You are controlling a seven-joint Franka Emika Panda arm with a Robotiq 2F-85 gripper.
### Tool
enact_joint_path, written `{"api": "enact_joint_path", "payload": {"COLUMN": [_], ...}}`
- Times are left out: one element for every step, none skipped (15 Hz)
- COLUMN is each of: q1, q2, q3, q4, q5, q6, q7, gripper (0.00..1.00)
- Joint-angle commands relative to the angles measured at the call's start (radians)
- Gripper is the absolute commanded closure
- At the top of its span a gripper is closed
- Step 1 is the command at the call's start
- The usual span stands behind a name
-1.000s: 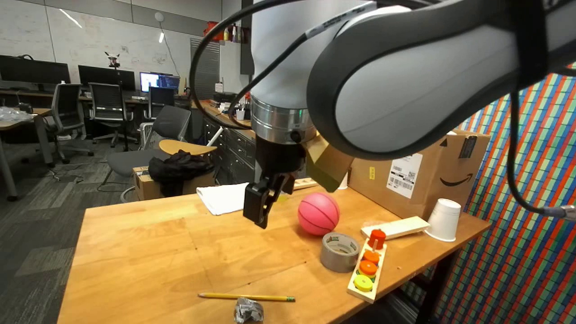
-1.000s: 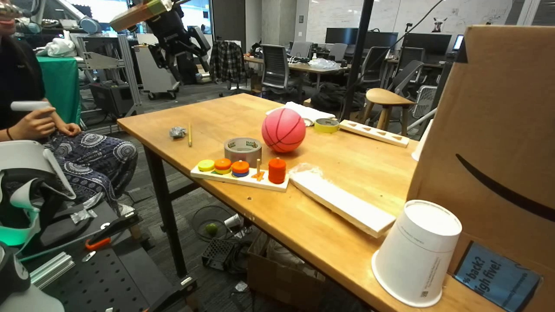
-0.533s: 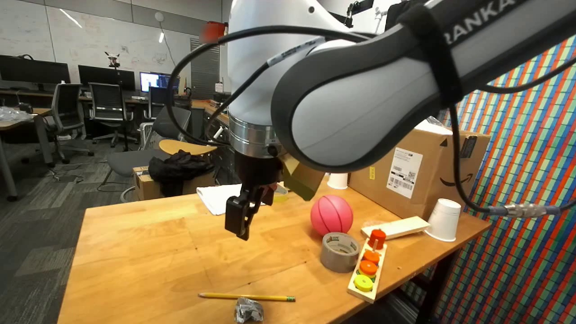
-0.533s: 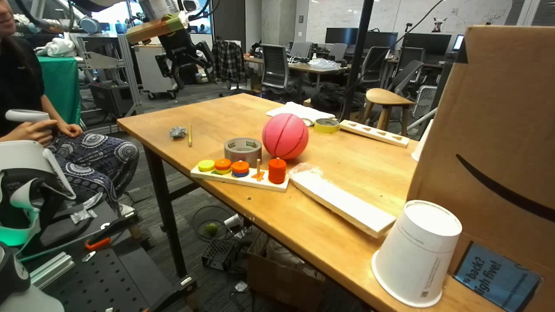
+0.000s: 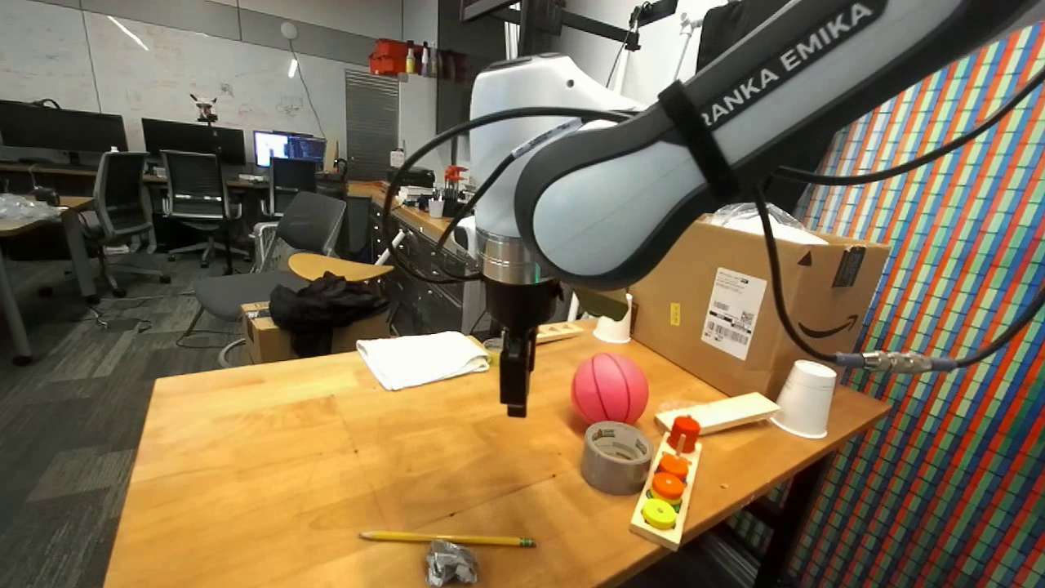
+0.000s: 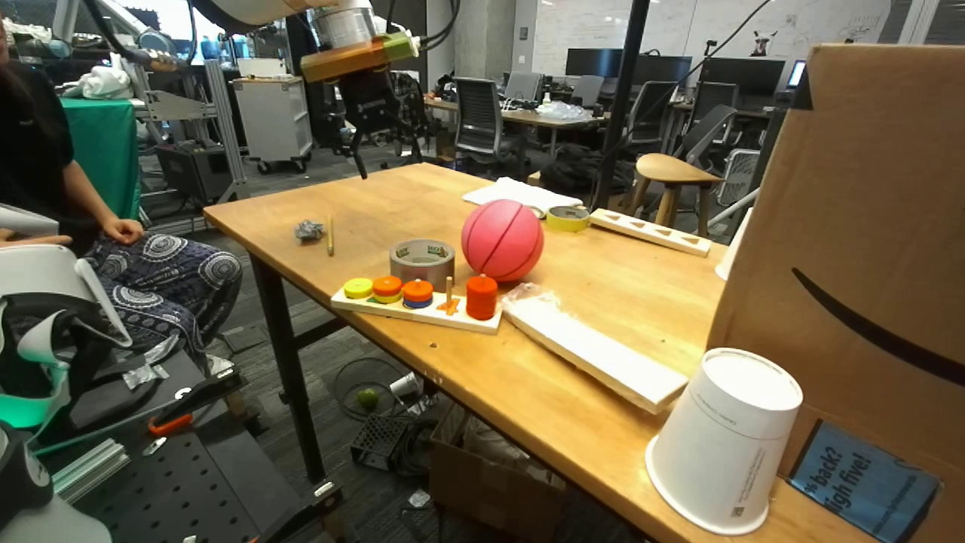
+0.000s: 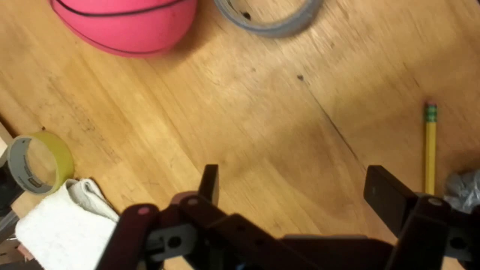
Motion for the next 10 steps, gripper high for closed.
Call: {"api": "enact_joint_path", "payload": {"q1": [-0.027, -0.036, -0.042, -0.046, -0.047, -0.046, -0.043, -0.041, -0.037, -0.035], "q2": [0.021, 0.026, 0.029, 0.037, 0.045, 0.049, 0.051, 0.054, 0.059, 0.065], "q3": [-0.042, -0.053, -0.062, -0.067, -0.068, -0.066, -0.06, -0.054, -0.048, -0.043], "q4": [0.05, 0.048, 0.042, 0.036, 0.03, 0.023, 0.012, 0.004, -0.002, -0.004], "q5": [-0.015, 0.004, 0.014, 0.03, 0.042, 0.056, 0.074, 0.087, 0.092, 0.096], "q6": [-0.119, -0.118, -0.105, -0.086, -0.072, -0.053, -0.021, 0.003, 0.023, 0.034], "q7": [-0.212, -0.277, -0.334, -0.383, -0.427, -0.47, -0.517, -0.561, -0.606, -0.645], "gripper": [0.0, 0.0, 0.0, 0.0, 0.0, 0.0, 0.0, 0.0, 0.0, 0.0]}}
